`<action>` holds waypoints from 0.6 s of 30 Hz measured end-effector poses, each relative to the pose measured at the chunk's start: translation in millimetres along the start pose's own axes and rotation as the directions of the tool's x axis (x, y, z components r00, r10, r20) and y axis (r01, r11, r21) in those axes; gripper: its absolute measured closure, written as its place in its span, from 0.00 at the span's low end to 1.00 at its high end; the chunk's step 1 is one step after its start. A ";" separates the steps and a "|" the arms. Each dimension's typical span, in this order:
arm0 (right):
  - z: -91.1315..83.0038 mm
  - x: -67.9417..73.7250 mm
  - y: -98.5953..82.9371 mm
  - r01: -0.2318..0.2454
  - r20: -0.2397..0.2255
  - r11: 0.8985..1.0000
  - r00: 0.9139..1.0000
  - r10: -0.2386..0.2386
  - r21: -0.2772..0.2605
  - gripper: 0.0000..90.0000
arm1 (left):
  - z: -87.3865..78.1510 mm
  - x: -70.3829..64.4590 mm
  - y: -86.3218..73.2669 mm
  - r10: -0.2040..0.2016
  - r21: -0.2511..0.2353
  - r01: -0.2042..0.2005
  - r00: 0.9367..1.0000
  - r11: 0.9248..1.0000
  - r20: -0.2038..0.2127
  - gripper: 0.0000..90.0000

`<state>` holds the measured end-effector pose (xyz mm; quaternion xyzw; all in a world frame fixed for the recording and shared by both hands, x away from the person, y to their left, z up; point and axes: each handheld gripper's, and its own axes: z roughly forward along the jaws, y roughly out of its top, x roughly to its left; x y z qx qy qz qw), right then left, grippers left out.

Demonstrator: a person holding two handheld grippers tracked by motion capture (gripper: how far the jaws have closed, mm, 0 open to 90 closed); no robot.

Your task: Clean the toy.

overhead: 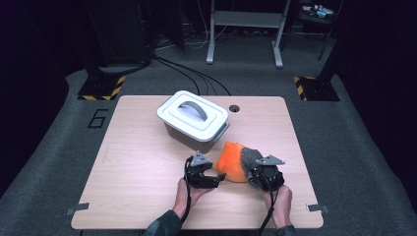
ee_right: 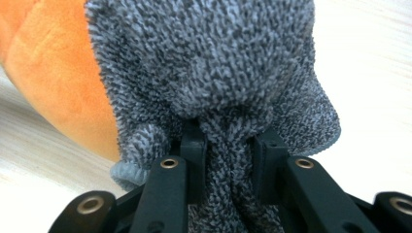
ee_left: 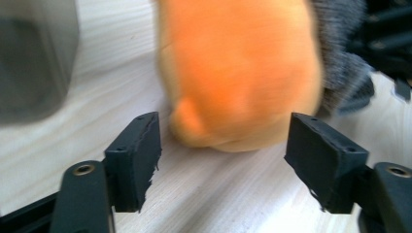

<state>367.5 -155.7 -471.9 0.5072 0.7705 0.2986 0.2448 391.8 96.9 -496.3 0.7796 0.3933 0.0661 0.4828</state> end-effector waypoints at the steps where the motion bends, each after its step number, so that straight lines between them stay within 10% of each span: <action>1: -0.6 -0.7 -1.2 -0.010 -0.001 1.000 1.000 0.010 0.004 0.79 | 2.7 2.9 -1.2 -0.027 0.001 0.027 1.000 1.000 0.015 0.30; 6: -0.7 -2.7 -3.9 -0.016 0.004 1.000 1.000 0.016 0.004 0.79 | 15.2 9.8 -5.6 -0.131 -0.015 0.133 0.988 0.991 0.081 0.28; 8: -0.7 -2.5 -3.7 -0.013 0.007 1.000 1.000 0.013 0.000 0.79 | 18.1 9.4 -7.4 -0.137 -0.056 0.146 0.981 0.988 0.136 0.45; 12: -2.4 -1.5 -2.8 -0.010 0.012 1.000 1.000 0.009 0.004 0.79 | 18.1 5.1 -2.8 -0.112 -0.060 0.121 0.985 0.991 0.133 0.73; 18: -8.0 -3.2 -3.6 -0.028 -0.007 1.000 1.000 0.028 -0.004 0.79 | 6.6 -4.0 10.8 -0.006 -0.049 0.011 0.994 0.999 0.106 0.85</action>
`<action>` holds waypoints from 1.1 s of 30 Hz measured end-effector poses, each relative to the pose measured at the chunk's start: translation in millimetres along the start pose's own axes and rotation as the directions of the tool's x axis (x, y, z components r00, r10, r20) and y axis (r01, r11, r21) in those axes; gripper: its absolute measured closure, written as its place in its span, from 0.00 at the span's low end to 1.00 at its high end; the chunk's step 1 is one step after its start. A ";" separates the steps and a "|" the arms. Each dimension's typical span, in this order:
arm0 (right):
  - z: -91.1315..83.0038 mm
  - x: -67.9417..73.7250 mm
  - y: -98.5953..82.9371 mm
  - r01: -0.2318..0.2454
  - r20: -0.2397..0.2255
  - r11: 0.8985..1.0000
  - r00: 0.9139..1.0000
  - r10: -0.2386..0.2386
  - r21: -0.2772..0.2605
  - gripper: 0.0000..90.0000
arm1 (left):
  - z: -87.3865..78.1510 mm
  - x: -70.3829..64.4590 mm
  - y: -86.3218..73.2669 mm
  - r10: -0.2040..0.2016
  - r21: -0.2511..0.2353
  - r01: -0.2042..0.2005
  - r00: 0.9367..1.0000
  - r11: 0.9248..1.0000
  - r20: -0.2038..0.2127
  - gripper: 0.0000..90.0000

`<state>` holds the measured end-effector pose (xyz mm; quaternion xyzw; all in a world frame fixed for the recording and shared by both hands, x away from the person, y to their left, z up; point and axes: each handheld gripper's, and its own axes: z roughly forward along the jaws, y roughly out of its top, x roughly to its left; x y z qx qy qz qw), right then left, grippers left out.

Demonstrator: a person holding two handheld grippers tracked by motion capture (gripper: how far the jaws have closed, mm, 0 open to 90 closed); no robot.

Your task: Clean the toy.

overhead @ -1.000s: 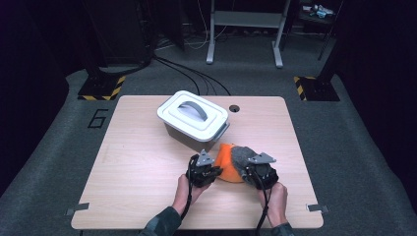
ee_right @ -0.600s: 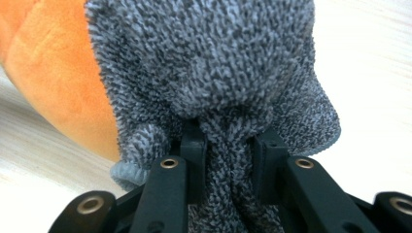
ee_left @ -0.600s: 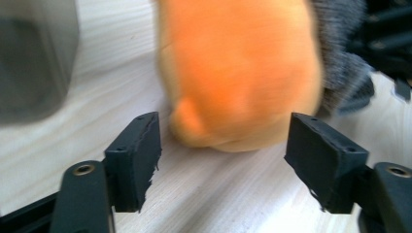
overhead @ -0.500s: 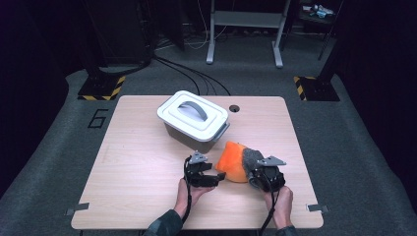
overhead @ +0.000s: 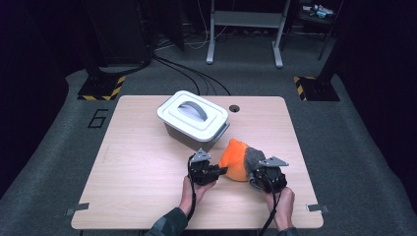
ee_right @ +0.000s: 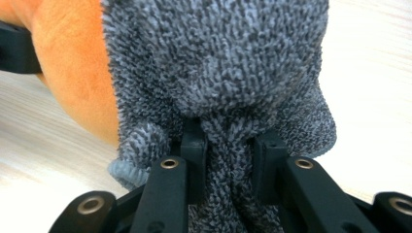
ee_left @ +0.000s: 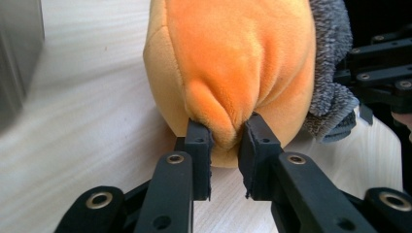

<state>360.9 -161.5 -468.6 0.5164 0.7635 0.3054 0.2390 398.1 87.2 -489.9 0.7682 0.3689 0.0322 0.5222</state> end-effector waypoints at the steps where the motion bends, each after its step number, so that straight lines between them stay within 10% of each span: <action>1: -1.6 -0.5 -0.3 -0.003 -0.006 1.000 1.000 0.003 -0.005 0.79 | -4.0 -1.9 4.1 0.023 0.000 -0.023 1.000 1.000 -0.004 0.86; 5: -15.1 -2.5 3.4 -0.004 -0.019 0.999 1.000 0.003 -0.042 0.79 | -24.3 -11.3 28.8 0.158 0.063 -0.158 0.987 0.985 0.007 0.86; 10: -47.8 -3.2 27.8 -0.018 -0.045 0.987 0.999 0.011 -0.161 0.79 | -41.1 -20.1 51.8 0.341 0.137 -0.345 0.939 0.929 0.049 0.86; 13: -52.3 4.5 47.2 0.009 -0.085 0.983 0.996 -0.025 -0.181 0.79 | -36.6 -23.4 50.7 0.364 0.150 -0.373 0.927 0.915 0.088 0.86; 18: -30.1 18.0 47.0 0.063 -0.069 0.990 0.995 -0.072 -0.126 0.80 | -28.1 -29.2 43.7 0.323 0.141 -0.330 0.944 0.934 0.068 0.60; 22: -23.5 14.3 35.6 0.025 -0.072 0.993 0.997 -0.034 -0.118 0.80 | -20.0 -33.1 30.1 0.299 0.159 -0.288 0.953 0.944 -0.054 0.32; 26: -22.4 9.8 31.4 0.019 -0.069 0.993 0.997 -0.027 -0.115 0.80 | -8.4 -32.6 11.3 0.232 0.092 -0.224 0.969 0.970 -0.083 0.45; 33: -34.0 -3.0 28.9 -0.034 -0.083 0.989 0.996 0.022 -0.147 0.80 | -4.2 -36.4 16.5 0.280 0.101 -0.272 0.958 0.957 -0.065 0.73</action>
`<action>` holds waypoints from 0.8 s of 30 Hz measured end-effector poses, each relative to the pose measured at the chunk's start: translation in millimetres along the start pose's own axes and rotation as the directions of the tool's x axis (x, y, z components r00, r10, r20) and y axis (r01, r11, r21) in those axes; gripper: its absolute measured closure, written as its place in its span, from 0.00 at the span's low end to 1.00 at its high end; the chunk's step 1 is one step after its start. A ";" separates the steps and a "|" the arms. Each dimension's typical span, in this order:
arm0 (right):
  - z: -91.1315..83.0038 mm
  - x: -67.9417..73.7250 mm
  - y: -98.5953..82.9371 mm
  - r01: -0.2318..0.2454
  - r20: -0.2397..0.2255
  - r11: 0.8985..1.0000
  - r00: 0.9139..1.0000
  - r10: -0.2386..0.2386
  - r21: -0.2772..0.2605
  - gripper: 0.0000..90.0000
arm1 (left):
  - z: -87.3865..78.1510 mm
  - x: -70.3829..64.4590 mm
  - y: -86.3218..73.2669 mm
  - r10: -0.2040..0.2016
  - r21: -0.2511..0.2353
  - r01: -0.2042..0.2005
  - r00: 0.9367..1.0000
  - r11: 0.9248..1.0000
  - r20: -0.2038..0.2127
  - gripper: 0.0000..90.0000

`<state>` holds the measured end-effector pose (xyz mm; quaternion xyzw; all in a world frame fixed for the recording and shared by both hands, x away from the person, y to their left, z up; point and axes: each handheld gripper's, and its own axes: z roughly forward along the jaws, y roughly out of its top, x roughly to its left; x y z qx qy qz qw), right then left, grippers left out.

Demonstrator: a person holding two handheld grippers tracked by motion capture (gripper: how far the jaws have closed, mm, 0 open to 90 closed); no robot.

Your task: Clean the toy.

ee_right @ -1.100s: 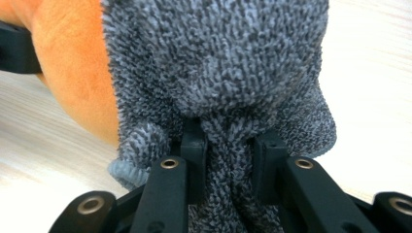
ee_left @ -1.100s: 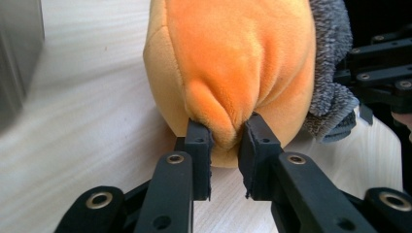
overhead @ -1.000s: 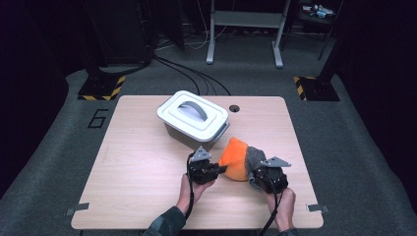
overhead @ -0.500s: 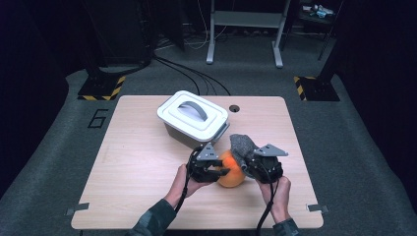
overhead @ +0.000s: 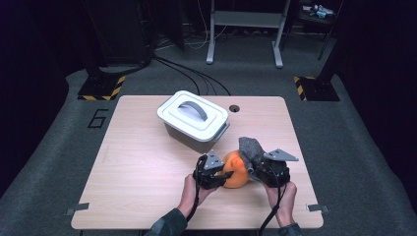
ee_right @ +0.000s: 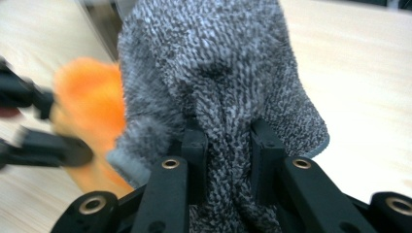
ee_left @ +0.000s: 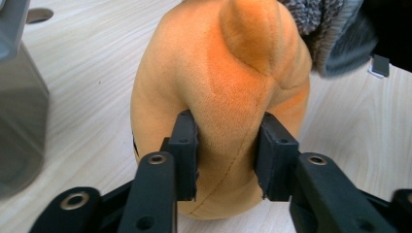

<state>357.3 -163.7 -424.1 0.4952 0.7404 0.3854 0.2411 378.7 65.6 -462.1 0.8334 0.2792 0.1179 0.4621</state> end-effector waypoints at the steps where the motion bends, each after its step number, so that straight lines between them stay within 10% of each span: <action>1: -5.4 0.3 3.8 -0.017 -0.019 1.000 1.000 0.016 -0.027 0.80 | 0.3 0.3 0.0 0.005 -0.001 -0.005 1.000 1.000 -0.001 0.74; 5: -15.1 15.6 16.2 -0.005 -0.098 0.998 0.995 -0.001 -0.065 0.80 | 0.0 1.4 -1.5 -0.001 -0.002 0.001 1.000 1.000 0.012 0.74; 9: 2.3 29.5 11.6 0.100 -0.053 0.995 0.994 -0.100 -0.010 0.81 | 0.7 0.5 -8.0 0.028 0.000 -0.028 1.000 1.000 -0.014 0.79; 20: 30.2 -20.3 1.0 -0.011 0.063 0.991 0.998 0.003 0.133 0.80 | -0.6 4.9 -14.5 0.001 -0.018 -0.001 1.000 1.000 0.020 0.79; 24: 6.6 -15.2 12.6 -0.004 0.025 0.999 1.000 0.003 0.049 0.80 | -1.3 8.2 -17.2 -0.017 -0.029 0.018 0.999 0.999 0.047 0.79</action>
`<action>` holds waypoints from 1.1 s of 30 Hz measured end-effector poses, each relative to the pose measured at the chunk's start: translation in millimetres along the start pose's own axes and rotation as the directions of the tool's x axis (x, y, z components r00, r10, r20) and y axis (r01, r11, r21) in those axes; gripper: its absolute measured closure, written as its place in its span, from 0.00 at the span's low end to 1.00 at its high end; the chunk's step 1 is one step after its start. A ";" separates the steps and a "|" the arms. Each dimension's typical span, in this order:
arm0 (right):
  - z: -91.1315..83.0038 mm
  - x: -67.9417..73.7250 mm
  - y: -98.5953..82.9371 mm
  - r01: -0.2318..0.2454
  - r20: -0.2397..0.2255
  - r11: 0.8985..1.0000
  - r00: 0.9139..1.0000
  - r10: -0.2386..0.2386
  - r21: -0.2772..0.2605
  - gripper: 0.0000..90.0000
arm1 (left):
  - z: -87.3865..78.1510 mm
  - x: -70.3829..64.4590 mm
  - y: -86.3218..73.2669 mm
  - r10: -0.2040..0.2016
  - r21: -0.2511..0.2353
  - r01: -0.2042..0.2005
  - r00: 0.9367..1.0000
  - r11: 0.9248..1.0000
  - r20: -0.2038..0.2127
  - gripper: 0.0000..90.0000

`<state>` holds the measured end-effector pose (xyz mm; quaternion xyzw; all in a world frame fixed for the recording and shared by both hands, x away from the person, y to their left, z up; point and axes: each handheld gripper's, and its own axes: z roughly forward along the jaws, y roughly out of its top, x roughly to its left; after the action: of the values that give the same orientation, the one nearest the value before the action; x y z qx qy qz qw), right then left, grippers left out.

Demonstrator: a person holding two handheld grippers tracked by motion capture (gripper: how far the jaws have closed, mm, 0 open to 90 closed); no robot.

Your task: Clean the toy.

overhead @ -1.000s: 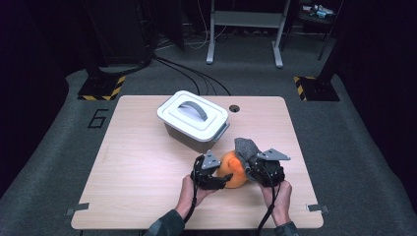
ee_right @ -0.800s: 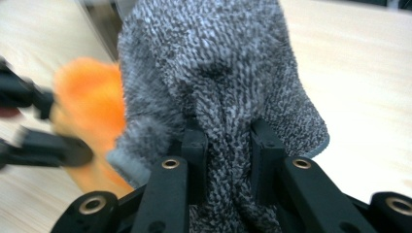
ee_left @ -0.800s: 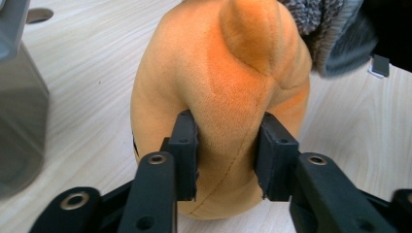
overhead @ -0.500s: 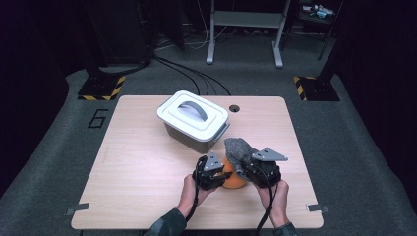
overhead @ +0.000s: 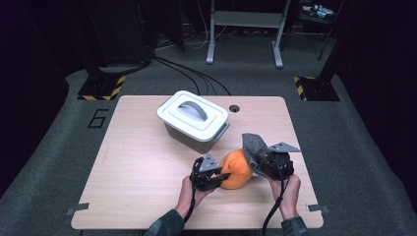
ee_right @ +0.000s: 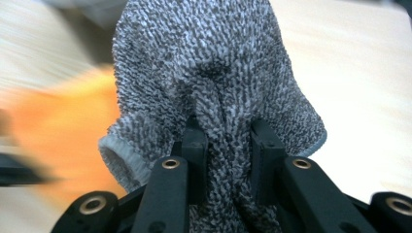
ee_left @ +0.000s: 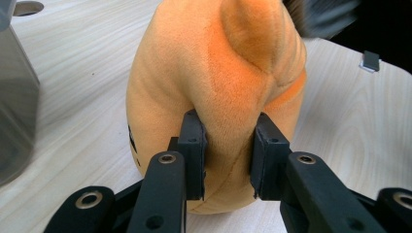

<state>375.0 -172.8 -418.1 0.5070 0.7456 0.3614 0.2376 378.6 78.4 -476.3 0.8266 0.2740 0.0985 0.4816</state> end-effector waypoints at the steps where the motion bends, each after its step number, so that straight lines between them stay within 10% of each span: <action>1: -7.0 5.6 3.6 0.007 -0.029 1.000 1.000 -0.008 -0.022 0.80 | 0.2 0.5 -0.7 -0.002 -0.004 0.002 1.000 1.000 0.008 0.79; 6: 0.4 34.0 7.0 0.105 -0.084 0.994 0.991 -0.102 0.026 0.80 | -1.3 -1.1 -4.1 0.003 -0.005 -0.003 1.000 1.000 0.012 0.79; 15: 27.2 -0.8 -5.4 -0.020 -0.021 0.996 1.000 0.022 0.087 0.80 | -2.8 -1.5 -6.1 0.010 -0.010 -0.009 1.000 1.000 0.009 0.78; 22: 17.5 9.5 -8.9 -0.010 -0.037 0.998 0.999 0.012 0.064 0.81 | -8.8 -6.6 3.2 -0.018 -0.011 0.017 0.995 1.000 -0.099 0.43; 33: -12.7 -5.1 -2.5 -0.051 -0.020 0.999 0.999 0.051 -0.019 0.80 | -4.9 -10.6 -4.0 0.038 -0.029 -0.039 0.998 0.999 -0.051 0.72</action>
<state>366.3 -181.9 -412.2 0.5198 0.7313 0.3795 0.2257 366.3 77.8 -476.1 0.8217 0.2684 0.1326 0.4849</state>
